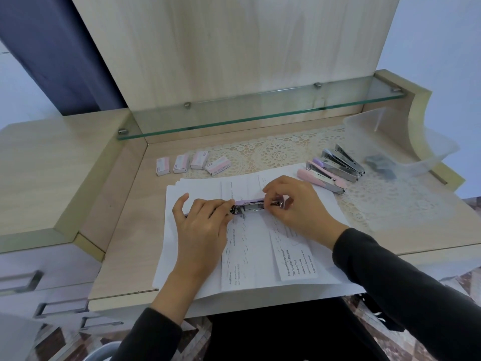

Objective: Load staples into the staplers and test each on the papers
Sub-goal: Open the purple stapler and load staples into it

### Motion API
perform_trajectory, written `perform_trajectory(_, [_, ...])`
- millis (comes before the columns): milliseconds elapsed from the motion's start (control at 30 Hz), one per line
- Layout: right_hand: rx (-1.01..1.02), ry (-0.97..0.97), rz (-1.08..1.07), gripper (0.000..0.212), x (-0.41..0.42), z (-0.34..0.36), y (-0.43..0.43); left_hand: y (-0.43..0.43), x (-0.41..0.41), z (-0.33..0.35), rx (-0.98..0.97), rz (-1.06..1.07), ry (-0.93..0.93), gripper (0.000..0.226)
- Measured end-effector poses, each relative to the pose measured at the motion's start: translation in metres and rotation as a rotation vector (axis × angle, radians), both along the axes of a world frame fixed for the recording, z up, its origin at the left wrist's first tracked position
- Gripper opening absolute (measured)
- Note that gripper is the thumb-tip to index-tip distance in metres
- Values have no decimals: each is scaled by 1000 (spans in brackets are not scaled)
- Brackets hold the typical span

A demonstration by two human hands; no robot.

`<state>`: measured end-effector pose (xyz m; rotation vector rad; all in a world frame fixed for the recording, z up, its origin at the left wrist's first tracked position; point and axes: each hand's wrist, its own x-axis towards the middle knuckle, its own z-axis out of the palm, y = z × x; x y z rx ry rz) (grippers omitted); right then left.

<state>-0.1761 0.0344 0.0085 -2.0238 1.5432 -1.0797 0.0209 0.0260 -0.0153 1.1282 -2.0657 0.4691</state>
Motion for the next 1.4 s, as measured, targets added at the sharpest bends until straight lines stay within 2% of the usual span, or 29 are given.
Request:
perform_trajectory(167, [-119, 127, -14, 13, 2, -14, 2, 0, -1, 1, 8, -14, -13, 23])
perform_trajectory(267, [-183, 53, -4, 14, 2, -11, 4, 3, -1, 2, -105, -30, 2, 14])
perform_trajectory(367, [-128, 7, -34, 15, 0, -6, 7, 5, -1, 4, -161, -20, 0, 18])
perform_trajectory(533, [-173, 48, -1, 17, 0, -10, 4, 3, -2, 3, -127, -28, 23, 12])
perform_trajectory(633, [-171, 75, -9, 23, -1, -14, 1, 2, -1, 2, -85, -40, 23, 16])
perform_trajectory(900, [-265, 137, -78, 18, 3, -12, 3, 0, -1, 1, 4, -49, 23, 21])
perform_trajectory(1033, [-260, 127, -64, 11, 5, -11, 5, -2, -1, -1, 16, -48, 40, 19])
perform_trajectory(1400, [-231, 194, -34, 10, 13, -8, -2, -4, -1, -4, 69, -43, 39, 21])
